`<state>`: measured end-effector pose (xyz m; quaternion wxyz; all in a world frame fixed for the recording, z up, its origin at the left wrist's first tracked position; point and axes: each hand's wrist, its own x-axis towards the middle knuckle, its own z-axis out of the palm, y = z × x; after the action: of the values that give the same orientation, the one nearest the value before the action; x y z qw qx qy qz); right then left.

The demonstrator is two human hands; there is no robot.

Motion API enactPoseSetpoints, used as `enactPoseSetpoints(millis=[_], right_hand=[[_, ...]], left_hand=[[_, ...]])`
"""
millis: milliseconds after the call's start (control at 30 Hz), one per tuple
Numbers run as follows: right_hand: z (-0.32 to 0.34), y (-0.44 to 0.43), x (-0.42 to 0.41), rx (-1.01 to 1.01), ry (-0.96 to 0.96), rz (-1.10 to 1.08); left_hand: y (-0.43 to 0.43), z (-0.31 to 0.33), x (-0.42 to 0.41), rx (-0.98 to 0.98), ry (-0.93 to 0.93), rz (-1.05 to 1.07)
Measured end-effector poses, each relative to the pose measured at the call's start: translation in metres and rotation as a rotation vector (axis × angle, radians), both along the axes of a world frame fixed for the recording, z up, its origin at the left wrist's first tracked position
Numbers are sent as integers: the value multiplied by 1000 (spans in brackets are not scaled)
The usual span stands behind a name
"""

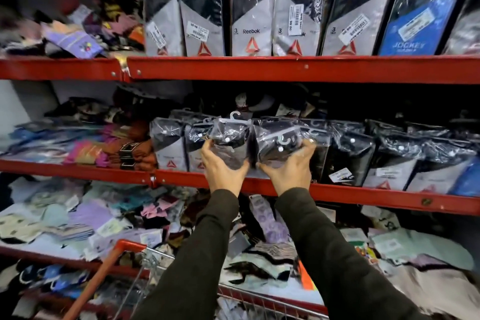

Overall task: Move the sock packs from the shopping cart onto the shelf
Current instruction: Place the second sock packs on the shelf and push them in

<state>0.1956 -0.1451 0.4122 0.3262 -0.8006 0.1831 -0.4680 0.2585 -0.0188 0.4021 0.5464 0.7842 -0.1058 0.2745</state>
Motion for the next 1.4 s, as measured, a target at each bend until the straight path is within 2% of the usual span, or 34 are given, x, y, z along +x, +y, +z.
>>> enactPoseSetpoints(millis=[133, 333, 533, 633, 700, 800, 867, 933, 1067, 1133, 1300, 1400], right_hand=[[-8, 2, 10, 60, 68, 2], [-22, 4, 13, -31, 180, -39], [-26, 2, 4, -34, 215, 6], [-25, 8, -5, -80, 212, -100], [-18, 14, -10, -106, 111, -185], [6, 14, -12, -214, -25, -111], [27, 10, -6, -418, 56, -42], [45, 5, 6, -614, 265, 41], [49, -7, 25, -777, 628, 68], [45, -15, 27, -818, 656, 55], [39, -27, 24, -893, 585, 95], [39, -25, 24, -882, 577, 98]], left_hand=[[1, -8, 5, 193, 61, 118], [6, -11, 12, 417, 104, 164], [20, -10, 10, 412, 74, -1], [25, -5, 3, 422, 65, 12], [26, 1, -3, 436, -32, 81], [26, 15, -5, 568, -297, 9], [22, 31, 0, 760, -357, -92], [15, 47, 8, 951, -310, -133], [4, 61, 21, 1253, -190, -122], [1, 62, 24, 1286, -179, -114], [-4, 58, 25, 1266, -210, -90], [-6, 54, 23, 1248, -214, -73]])
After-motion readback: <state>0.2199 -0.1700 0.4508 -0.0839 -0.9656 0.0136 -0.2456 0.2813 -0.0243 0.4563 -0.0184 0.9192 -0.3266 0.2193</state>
